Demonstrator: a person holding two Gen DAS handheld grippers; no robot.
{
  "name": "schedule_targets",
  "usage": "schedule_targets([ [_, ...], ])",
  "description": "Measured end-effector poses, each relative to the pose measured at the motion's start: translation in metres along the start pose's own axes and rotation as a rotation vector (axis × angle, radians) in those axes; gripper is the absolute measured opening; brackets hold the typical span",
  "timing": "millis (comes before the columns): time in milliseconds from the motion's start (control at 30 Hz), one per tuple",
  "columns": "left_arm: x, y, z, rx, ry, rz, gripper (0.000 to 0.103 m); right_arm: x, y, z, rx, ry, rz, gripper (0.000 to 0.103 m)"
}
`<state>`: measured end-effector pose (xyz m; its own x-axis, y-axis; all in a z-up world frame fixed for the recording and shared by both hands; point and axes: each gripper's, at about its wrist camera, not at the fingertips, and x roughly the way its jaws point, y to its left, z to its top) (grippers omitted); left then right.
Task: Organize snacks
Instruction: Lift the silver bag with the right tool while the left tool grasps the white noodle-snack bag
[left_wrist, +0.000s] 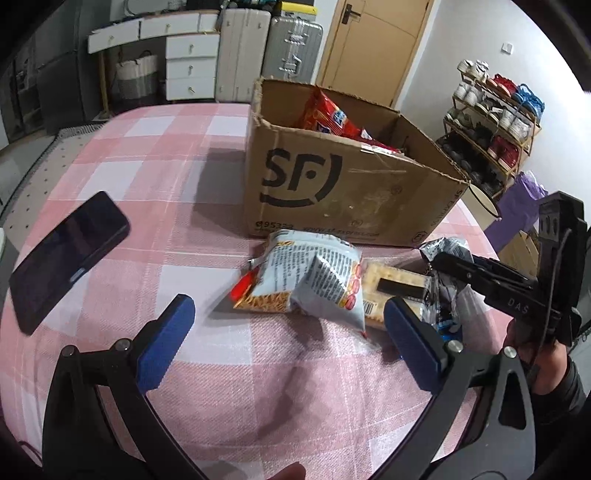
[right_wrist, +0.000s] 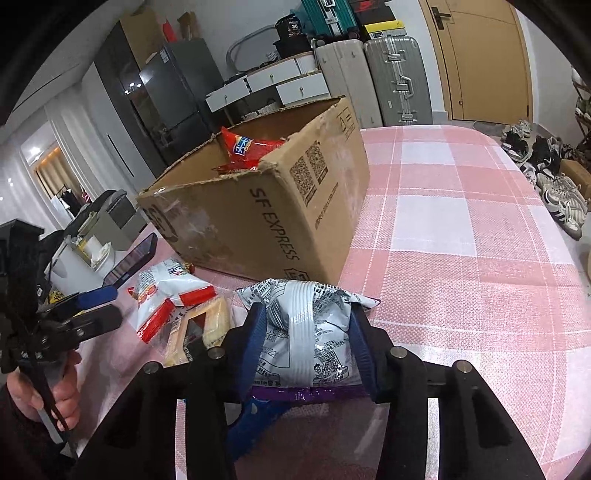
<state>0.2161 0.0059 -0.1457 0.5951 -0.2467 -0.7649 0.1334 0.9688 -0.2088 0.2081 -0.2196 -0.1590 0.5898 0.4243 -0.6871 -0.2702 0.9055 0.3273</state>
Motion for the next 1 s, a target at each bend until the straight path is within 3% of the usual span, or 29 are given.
schedule_targets([
  [233, 0.016, -0.006, 0.01, 0.014, 0.042, -0.018, 0.102, -0.016, 0.002, -0.008, 0.014, -0.028, 0.017, 0.042],
  [567, 0.032, -0.01, 0.02, 0.037, 0.063, 0.009, 0.102, -0.04, 0.003, -0.017, 0.039, -0.07, 0.038, 0.042],
  [867, 0.044, -0.006, 0.026, 0.016, 0.065, -0.012, 0.101, -0.052, 0.006, -0.025, 0.051, -0.077, 0.049, 0.042],
  [933, 0.045, -0.005, 0.027, 0.019, 0.063, -0.014, 0.099, -0.052, 0.005, -0.027, 0.056, -0.075, 0.047, 0.042],
  [1000, 0.047, -0.005, 0.027, 0.023, 0.064, -0.021, 0.091, -0.052, 0.004, -0.029, 0.064, -0.073, 0.047, 0.042],
])
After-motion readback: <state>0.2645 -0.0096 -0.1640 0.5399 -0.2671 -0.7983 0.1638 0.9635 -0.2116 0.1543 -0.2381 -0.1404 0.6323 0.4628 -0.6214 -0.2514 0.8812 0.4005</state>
